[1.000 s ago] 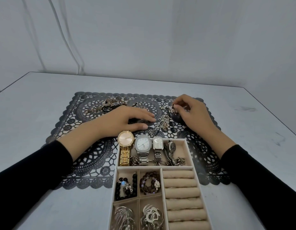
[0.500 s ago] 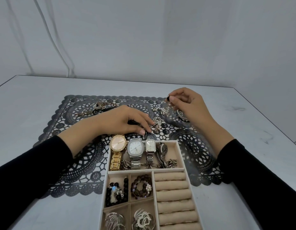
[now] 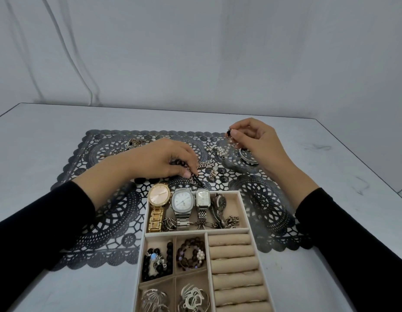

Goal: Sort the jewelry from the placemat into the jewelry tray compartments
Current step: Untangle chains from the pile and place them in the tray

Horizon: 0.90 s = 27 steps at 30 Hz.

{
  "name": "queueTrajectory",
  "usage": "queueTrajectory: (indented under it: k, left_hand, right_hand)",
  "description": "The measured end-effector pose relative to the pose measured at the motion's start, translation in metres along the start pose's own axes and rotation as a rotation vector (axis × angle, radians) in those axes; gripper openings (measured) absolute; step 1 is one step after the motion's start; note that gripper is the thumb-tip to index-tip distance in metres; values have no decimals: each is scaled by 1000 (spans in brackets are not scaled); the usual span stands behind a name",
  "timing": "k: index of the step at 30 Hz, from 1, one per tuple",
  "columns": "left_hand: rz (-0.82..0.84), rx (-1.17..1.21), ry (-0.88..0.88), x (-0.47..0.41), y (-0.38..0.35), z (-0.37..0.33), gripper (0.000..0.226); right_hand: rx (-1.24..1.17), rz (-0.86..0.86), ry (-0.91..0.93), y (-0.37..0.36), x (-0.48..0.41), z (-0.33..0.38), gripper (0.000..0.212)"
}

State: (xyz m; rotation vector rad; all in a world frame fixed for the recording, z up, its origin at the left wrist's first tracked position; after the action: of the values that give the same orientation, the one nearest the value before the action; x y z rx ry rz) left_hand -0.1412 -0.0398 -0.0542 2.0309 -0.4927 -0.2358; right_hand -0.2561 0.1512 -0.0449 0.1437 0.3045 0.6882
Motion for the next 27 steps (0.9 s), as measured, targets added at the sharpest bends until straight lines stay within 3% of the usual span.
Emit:
queueTrajectory:
  k: [6,11,27]
  left_hand:
    - [-26,2,-3,0,-1,-1,8]
    - [-105,223,80,5,0,0,6]
    - [-534,763,-8,16,20,-25,9]
  right_hand:
    - [13,4,-1,-2,1,1,9]
    - [10,3,-1,-1,1,2,8]
    - [-127,-12,99,-6,7,40,11]
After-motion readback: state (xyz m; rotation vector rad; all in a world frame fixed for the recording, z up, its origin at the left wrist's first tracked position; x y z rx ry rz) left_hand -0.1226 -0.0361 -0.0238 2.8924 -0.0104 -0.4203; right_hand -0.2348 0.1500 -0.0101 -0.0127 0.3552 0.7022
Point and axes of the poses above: each hand's wrist, its own x-axis away from the middle knuckle, its own y-axis out of the back of the hand, z = x × y, the point moved 4 cm from there along -x, towards the middle knuckle, and after that the axes turned 10 degrees about z, right-handed, at the moved point
